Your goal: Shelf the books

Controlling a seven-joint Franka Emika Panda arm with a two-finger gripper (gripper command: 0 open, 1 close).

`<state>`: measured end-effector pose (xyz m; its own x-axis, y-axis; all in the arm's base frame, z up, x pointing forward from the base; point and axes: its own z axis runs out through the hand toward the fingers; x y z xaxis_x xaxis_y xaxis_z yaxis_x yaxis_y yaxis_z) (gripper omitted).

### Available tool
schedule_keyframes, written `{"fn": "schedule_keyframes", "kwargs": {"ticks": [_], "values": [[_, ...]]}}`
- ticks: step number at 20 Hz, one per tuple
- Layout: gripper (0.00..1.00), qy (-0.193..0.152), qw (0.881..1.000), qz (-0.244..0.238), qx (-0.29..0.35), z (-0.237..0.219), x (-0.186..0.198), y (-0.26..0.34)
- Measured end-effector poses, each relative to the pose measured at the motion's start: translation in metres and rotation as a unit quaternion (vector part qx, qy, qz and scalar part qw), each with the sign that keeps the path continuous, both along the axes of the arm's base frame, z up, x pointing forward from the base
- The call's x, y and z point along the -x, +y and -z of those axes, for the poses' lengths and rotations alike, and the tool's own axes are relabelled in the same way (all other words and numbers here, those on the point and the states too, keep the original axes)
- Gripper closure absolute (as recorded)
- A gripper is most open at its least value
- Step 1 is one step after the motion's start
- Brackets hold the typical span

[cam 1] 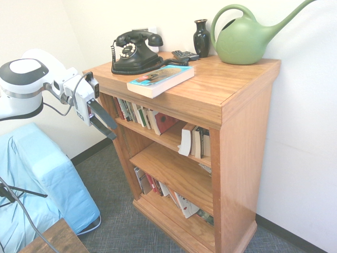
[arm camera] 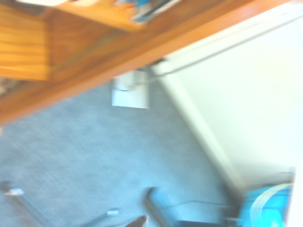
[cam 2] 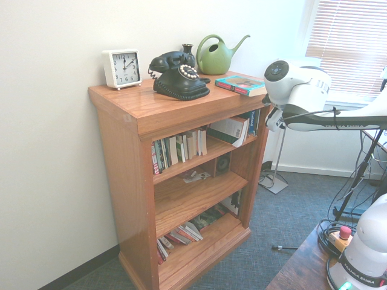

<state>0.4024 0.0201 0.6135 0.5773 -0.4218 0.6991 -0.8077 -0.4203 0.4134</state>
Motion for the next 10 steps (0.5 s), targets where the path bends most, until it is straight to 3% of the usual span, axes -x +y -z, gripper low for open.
{"fn": "schedule_keyframes", "kwargs": {"ticks": [6, 10], "values": [[0.0, 0.011, 0.998, 0.013, 0.068, -0.034, -0.028, 0.022], [0.0, 0.02, 0.993, 0.023, 0.11, -0.031, -0.059, 0.026]]}}
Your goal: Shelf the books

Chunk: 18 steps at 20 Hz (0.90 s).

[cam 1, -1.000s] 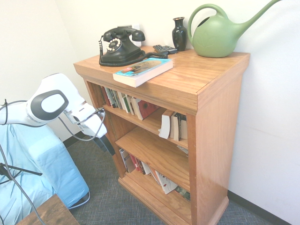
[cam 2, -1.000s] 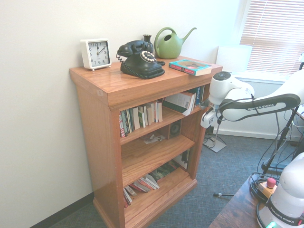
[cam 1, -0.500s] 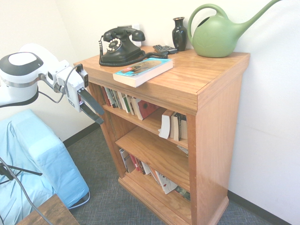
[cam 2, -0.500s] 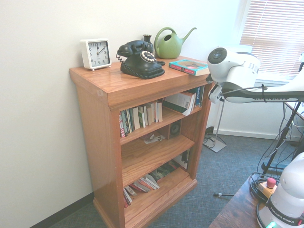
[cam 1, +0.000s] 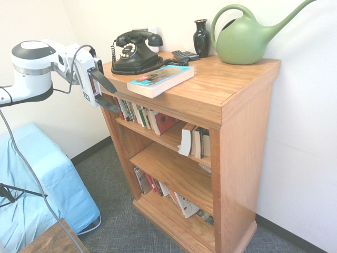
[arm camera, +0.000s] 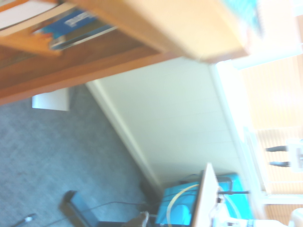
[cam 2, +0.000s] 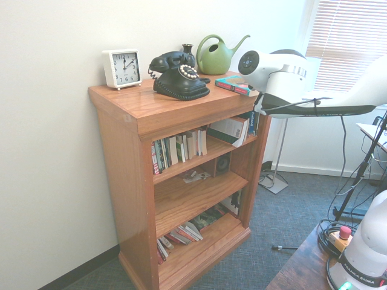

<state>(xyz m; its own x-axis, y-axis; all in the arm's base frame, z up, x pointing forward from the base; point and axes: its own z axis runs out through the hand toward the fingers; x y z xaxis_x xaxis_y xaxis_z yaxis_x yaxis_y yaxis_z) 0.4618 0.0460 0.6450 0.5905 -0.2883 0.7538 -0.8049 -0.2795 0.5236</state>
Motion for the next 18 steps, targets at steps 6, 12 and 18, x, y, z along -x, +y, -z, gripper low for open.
{"fn": "schedule_keyframes", "kwargs": {"ticks": [6, 12, 18], "values": [[0.0, 0.005, 0.999, 0.003, 0.039, 0.006, -0.034, -0.012], [0.0, 0.01, 0.999, 0.004, 0.052, 0.016, -0.052, -0.016], [0.0, 0.009, 0.998, -0.004, 0.07, 0.027, -0.068, -0.008]]}}
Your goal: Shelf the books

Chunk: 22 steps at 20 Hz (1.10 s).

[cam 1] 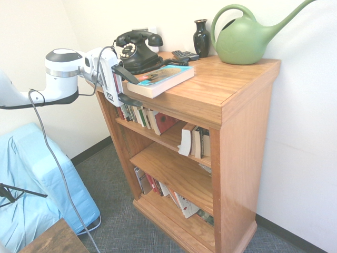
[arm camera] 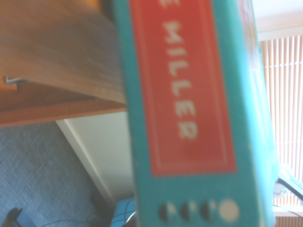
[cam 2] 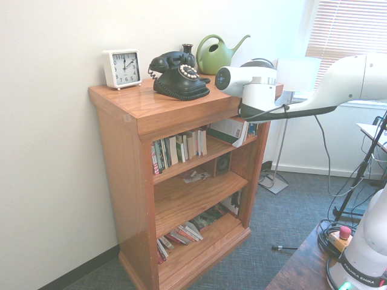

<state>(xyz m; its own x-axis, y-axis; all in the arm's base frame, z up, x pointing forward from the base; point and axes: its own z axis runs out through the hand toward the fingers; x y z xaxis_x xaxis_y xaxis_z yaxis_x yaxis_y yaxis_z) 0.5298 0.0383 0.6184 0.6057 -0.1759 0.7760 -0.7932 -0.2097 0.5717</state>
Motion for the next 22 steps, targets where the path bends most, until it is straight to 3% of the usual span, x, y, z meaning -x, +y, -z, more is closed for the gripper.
{"fn": "schedule_keyframes", "kwargs": {"ticks": [18, 19, 22], "values": [[0.0, -0.015, 1.0, 0.019, 0.003, -0.008, -0.039, -0.018], [1.0, -0.014, 1.0, 0.02, 0.003, -0.008, -0.039, -0.02], [1.0, -0.013, 1.0, 0.023, 0.003, -0.007, -0.04, -0.023]]}}
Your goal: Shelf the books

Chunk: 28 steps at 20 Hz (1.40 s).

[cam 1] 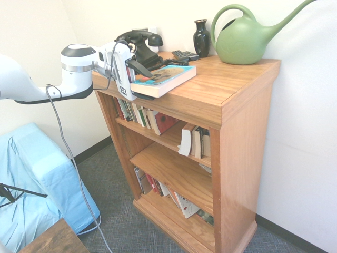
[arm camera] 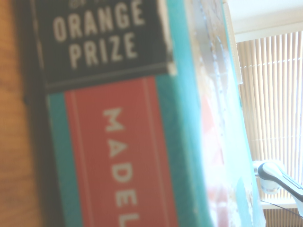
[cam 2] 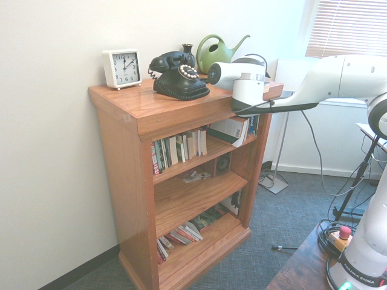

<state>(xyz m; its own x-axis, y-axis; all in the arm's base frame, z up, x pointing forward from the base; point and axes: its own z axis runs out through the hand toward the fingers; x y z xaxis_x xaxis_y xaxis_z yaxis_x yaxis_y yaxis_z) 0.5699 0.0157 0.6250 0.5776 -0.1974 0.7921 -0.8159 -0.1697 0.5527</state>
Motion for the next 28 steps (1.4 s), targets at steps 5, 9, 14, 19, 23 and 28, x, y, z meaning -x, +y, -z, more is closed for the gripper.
{"fn": "schedule_keyframes", "kwargs": {"ticks": [5, 9, 14, 19, 23, 28], "values": [[1.0, 0.007, 1.0, 0.0, 0.001, 0.008, -0.004, 0.0], [1.0, 0.011, 1.0, 0.0, 0.001, 0.012, -0.006, 0.0], [1.0, 0.012, 1.0, 0.0, 0.001, 0.013, -0.007, 0.0], [1.0, 0.014, 1.0, -0.001, 0.005, 0.015, -0.009, -0.002], [1.0, 0.014, 1.0, -0.002, 0.005, 0.01, -0.009, -0.007], [1.0, -0.001, 1.0, -0.003, -0.021, -0.012, 0.001, -0.021]]}}
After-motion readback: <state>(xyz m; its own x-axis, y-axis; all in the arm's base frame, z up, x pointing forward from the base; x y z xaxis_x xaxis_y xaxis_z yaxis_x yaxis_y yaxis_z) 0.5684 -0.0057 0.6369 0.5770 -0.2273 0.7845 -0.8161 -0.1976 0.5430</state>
